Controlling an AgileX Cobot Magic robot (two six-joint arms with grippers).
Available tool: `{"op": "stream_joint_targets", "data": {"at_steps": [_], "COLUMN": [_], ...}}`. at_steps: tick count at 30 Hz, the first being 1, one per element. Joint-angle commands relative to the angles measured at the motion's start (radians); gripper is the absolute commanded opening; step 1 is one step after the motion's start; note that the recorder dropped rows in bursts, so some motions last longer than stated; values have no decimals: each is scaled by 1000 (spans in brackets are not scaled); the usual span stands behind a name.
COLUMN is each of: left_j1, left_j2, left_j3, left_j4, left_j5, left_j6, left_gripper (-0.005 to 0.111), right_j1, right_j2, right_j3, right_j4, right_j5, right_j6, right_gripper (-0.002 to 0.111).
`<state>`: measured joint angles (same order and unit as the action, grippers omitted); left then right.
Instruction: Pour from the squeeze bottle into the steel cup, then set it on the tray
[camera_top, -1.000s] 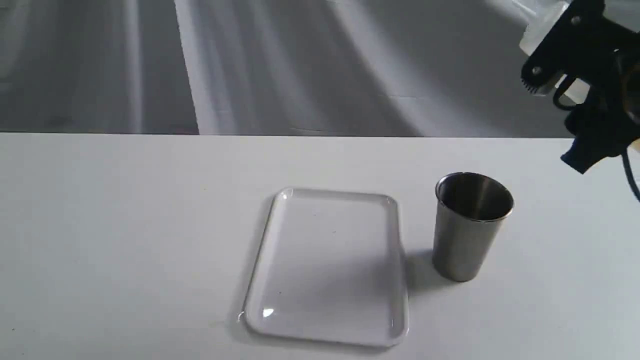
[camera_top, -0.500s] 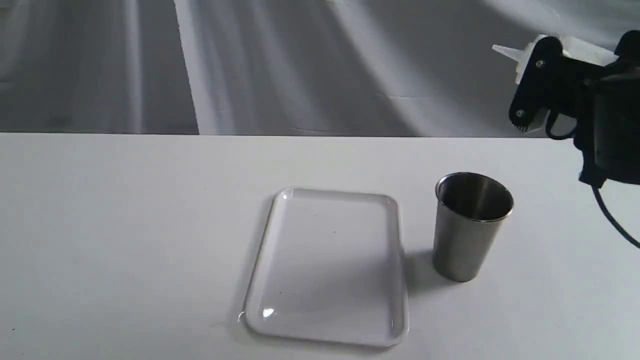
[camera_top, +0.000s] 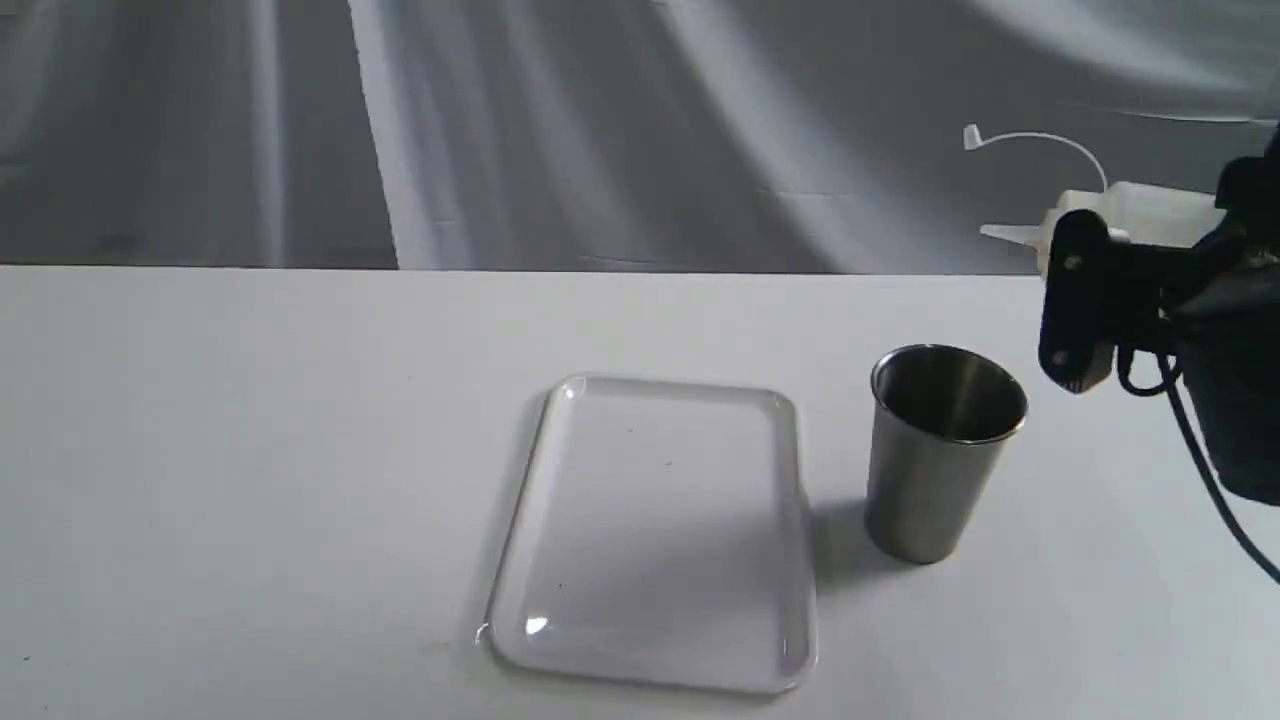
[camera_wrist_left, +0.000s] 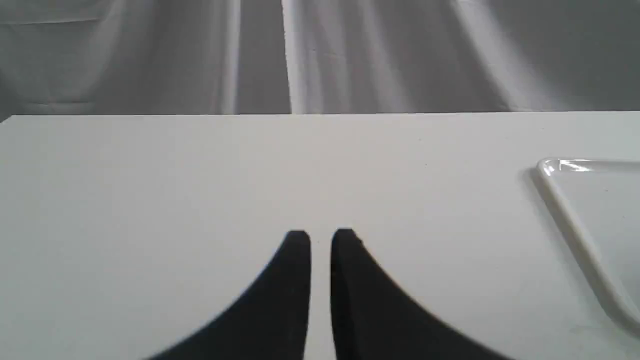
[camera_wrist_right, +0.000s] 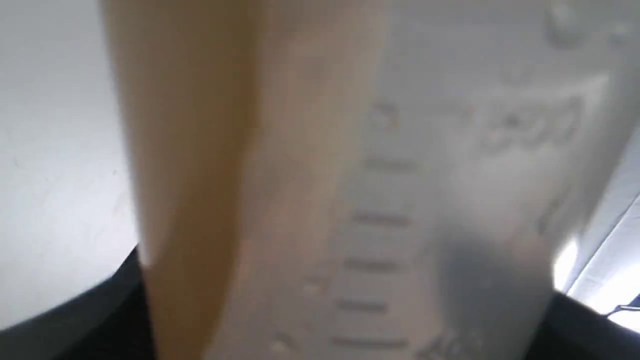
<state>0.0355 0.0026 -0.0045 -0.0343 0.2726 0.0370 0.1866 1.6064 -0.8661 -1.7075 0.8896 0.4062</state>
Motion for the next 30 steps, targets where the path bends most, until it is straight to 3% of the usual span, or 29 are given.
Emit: {"op": "stream_joint_targets", "data": {"at_steps": [1,30], "left_j1": [-5,-5], "left_j2": [-3,-3], "left_j3": [4,4], "left_j4": [0,0], "left_j5": [-7,-7], "left_j6": [-5,-5], "left_gripper": [8,8], "right_j1": [1,1], "right_j2": [-9,3], "right_j3": [12,15], "right_j4": [-37,-37], "right_j5": [31,59], "right_j6": [-43,-319], "right_gripper": [0,0]}}
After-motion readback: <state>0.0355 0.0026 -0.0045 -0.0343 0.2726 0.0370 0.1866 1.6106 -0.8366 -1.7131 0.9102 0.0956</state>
